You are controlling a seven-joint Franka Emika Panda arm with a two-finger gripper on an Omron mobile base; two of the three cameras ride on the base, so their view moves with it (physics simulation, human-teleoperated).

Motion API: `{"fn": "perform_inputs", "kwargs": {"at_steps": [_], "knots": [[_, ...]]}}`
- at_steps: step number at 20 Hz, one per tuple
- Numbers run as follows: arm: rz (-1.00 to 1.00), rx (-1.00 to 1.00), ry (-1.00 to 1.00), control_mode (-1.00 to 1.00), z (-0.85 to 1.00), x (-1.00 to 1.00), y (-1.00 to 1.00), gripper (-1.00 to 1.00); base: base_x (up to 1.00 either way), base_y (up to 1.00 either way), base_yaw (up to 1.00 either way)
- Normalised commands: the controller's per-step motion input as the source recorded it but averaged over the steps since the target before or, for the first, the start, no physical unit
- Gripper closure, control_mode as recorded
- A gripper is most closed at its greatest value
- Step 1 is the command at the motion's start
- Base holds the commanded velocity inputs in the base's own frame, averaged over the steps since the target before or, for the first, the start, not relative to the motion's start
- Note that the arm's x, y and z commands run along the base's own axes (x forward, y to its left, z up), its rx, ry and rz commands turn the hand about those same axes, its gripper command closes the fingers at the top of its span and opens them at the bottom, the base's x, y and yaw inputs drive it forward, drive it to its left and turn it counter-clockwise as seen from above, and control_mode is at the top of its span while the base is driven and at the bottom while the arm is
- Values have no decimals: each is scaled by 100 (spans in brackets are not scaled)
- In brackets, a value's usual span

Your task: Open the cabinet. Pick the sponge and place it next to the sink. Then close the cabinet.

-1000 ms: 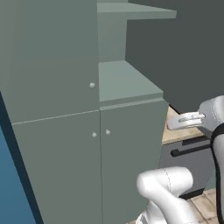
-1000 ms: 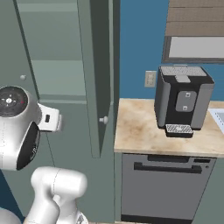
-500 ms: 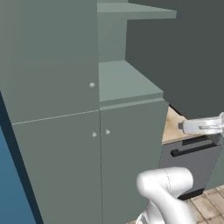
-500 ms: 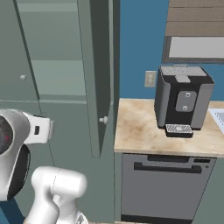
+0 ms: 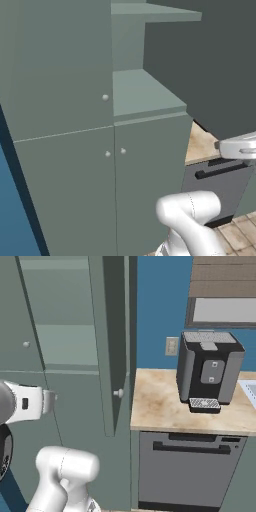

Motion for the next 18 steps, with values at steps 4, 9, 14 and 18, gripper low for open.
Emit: {"fn": "perform_inputs", "kwargs": {"at_steps": [4, 9, 14, 18], "knots": [[-12, 0, -16, -100, 0, -8, -44, -100, 0, 0, 0], [-15, 4, -24, -100, 11, -40, -37, -100, 0, 0, 0], [-19, 4, -21, -100, 25, -18, -32, -100, 0, 0, 0], [-21, 3, -16, -100, 21, 0, -56, -100, 0, 0, 0]]}}
